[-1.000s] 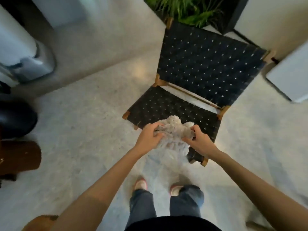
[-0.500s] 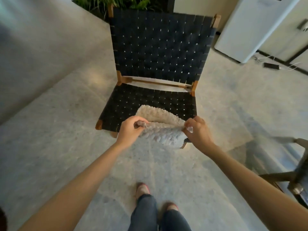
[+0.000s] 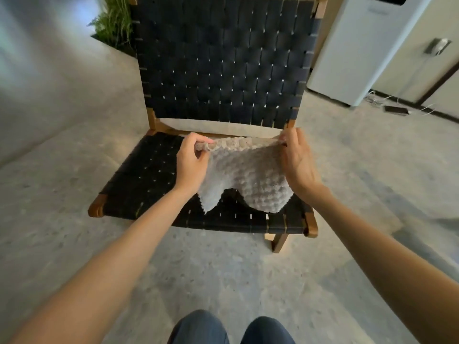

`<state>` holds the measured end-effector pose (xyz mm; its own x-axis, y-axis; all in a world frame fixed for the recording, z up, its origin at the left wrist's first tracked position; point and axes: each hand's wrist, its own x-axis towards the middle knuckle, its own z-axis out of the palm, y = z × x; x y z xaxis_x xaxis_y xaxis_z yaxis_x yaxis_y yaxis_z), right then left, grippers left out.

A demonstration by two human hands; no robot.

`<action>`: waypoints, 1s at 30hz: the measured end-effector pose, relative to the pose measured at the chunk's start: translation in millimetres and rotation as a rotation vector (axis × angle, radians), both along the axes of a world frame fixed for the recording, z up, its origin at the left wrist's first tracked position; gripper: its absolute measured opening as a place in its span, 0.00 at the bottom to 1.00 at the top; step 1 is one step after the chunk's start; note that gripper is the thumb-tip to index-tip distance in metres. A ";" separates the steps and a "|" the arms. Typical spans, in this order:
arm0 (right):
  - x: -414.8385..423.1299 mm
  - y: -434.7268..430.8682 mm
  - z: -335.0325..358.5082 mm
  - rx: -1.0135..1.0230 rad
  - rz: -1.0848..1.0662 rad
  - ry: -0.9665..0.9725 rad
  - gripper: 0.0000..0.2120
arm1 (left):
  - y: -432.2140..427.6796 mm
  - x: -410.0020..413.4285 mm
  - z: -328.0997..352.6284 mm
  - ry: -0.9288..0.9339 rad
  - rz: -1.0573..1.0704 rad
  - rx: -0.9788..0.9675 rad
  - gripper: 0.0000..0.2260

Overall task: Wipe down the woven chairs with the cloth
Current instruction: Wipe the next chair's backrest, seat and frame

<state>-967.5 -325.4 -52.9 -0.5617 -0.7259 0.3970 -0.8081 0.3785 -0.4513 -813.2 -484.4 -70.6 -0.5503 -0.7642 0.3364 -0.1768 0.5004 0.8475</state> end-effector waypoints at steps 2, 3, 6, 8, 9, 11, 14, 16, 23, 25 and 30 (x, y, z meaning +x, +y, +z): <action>-8.0 -0.6 -3.6 -0.097 -0.003 0.074 0.07 | -5.5 -9.0 -0.7 0.089 -0.003 -0.017 0.06; -12.6 1.3 -6.7 -0.113 -0.010 0.147 0.07 | -6.4 -11.8 -1.5 0.127 -0.009 -0.028 0.07; -20.6 10.8 -22.2 -0.158 -0.014 0.233 0.06 | -5.0 -12.9 -10.0 0.192 -0.042 -0.097 0.06; -22.5 17.1 -39.5 -0.151 0.026 0.253 0.07 | -2.5 -9.1 -22.0 0.188 -0.073 -0.138 0.05; -23.6 20.5 -50.1 -0.133 0.059 0.251 0.07 | -1.4 -6.5 -30.1 0.180 -0.097 -0.148 0.05; -24.8 26.3 -73.2 -0.097 0.146 0.192 0.07 | -0.3 3.1 -51.0 0.138 -0.147 -0.146 0.05; -23.4 32.4 -105.2 -0.131 0.245 0.053 0.09 | 1.9 19.9 -88.3 0.055 -0.203 -0.128 0.05; -17.8 33.4 -122.6 -0.154 0.275 0.039 0.11 | 4.9 31.3 -110.3 0.020 -0.208 -0.127 0.05; -12.7 14.9 -152.8 0.013 0.277 0.002 0.08 | -6.3 50.4 -159.2 -0.024 -0.079 -0.115 0.11; -17.3 3.3 -161.5 0.115 0.235 -0.009 0.12 | -11.2 48.2 -170.2 -0.093 -0.034 -0.077 0.13; -24.6 -20.4 -176.5 0.243 0.054 0.051 0.12 | -20.5 34.5 -184.0 -0.175 0.028 -0.099 0.15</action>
